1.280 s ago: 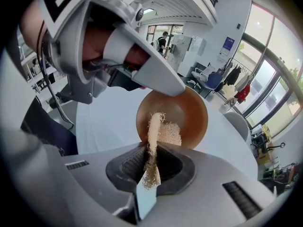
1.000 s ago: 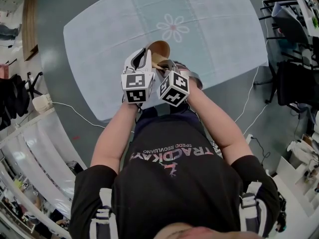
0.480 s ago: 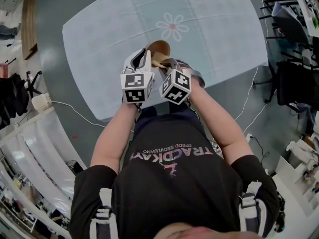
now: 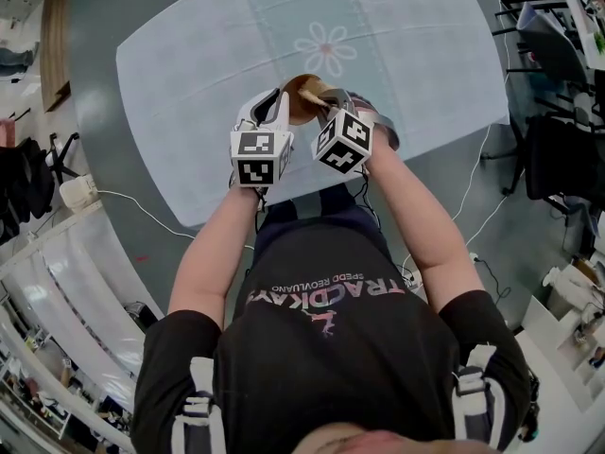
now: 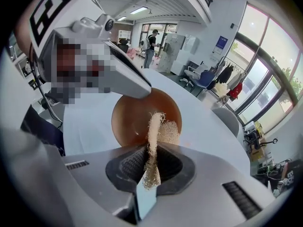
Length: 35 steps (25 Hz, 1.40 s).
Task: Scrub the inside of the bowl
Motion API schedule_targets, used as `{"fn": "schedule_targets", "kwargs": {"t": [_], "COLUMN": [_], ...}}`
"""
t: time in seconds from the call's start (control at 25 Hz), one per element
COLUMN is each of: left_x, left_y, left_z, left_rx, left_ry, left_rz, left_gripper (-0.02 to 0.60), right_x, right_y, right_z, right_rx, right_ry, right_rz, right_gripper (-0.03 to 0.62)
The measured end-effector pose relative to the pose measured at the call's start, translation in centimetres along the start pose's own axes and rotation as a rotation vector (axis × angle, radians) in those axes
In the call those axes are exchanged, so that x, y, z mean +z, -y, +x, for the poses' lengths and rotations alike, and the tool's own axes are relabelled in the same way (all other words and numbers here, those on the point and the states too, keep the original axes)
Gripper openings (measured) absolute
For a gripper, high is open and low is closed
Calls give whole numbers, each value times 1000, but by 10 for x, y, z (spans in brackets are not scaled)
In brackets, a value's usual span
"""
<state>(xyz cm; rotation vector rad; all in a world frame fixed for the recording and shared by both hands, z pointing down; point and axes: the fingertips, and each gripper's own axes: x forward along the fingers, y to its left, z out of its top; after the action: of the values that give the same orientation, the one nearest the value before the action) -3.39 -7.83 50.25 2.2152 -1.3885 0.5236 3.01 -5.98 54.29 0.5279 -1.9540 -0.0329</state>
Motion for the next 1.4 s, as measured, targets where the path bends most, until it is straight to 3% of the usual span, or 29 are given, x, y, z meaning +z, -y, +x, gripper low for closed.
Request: {"fn": "schedule_targets", "kwargs": {"t": [0.2,0.44,0.68,1.16,1.4], "left_x": [7,11,11,-2,-3], "left_y": [11,19,22,3,-6], "left_z": [7,11,8,15,12], "left_rx": [-13,-30,-32,8,30], "left_ry": [0,-9,-3,-9,3], "left_rz": [56,139,177,-33,-88], "left_gripper": [41,38,38,40,41], "right_x": [6,19,14,-7,11], "right_y": [17,21,18,-17,-45], "right_z": [-6,-9,-5,20,18], "right_rx": [-42,-93,-89,56,143], "right_ry": [24,33,14,-55,8], "right_rz": [-18,-165,-140,-62,-25], "right_gripper": [32,32,32,32,32]}}
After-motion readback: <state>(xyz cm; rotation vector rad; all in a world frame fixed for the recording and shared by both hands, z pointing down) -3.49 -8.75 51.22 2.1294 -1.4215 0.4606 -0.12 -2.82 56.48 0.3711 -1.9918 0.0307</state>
